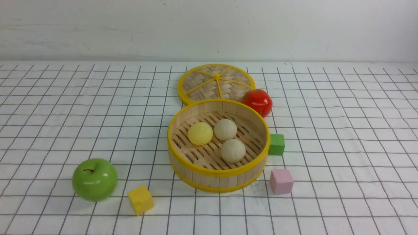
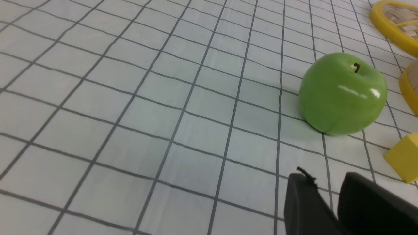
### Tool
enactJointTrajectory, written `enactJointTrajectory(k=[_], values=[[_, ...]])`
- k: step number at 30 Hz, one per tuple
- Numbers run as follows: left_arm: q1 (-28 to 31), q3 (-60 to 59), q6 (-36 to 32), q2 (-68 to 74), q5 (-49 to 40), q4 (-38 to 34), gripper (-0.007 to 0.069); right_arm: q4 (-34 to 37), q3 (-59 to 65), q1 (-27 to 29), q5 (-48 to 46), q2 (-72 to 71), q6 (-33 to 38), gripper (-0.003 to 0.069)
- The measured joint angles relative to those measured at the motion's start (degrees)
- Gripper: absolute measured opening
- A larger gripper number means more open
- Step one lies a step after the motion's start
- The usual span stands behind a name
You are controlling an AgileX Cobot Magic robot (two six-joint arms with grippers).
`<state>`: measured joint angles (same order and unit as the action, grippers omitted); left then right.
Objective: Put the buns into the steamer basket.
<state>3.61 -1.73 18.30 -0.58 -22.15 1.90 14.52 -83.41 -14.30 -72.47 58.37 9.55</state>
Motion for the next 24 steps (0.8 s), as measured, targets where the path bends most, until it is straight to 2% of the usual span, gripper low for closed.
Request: enactJointTrajectory(k=[6,12,15,16,18,24], values=[[0.0,0.0,0.0,0.0,0.0,0.0,0.0171,-0.9,1.0,0.1,0.6,-0.8,1.2,-0.0017],[0.0,0.0,0.0,0.0,0.0,0.1,0.0179,-3.6,11.5,4.2,13.8,-10.4,5.8,-0.0012],[0.0,0.0,0.0,0.0,0.0,0.1,0.018,-4.1,25.3,7.8,27.2,-21.2,6.4,-0.0009],[0.0,0.0,0.0,0.0,0.0,0.1,0.018,-4.1,26.2,7.8,27.2,-21.9,6.4,-0.0009],[0.0,0.0,0.0,0.0,0.0,0.1,0.018,-4.2,40.0,9.7,36.8,-30.9,6.4,-0.001],[0.0,0.0,0.0,0.0,0.0,0.1,0.018,-4.2,65.5,12.2,47.4,-46.7,6.5,-0.0007]])
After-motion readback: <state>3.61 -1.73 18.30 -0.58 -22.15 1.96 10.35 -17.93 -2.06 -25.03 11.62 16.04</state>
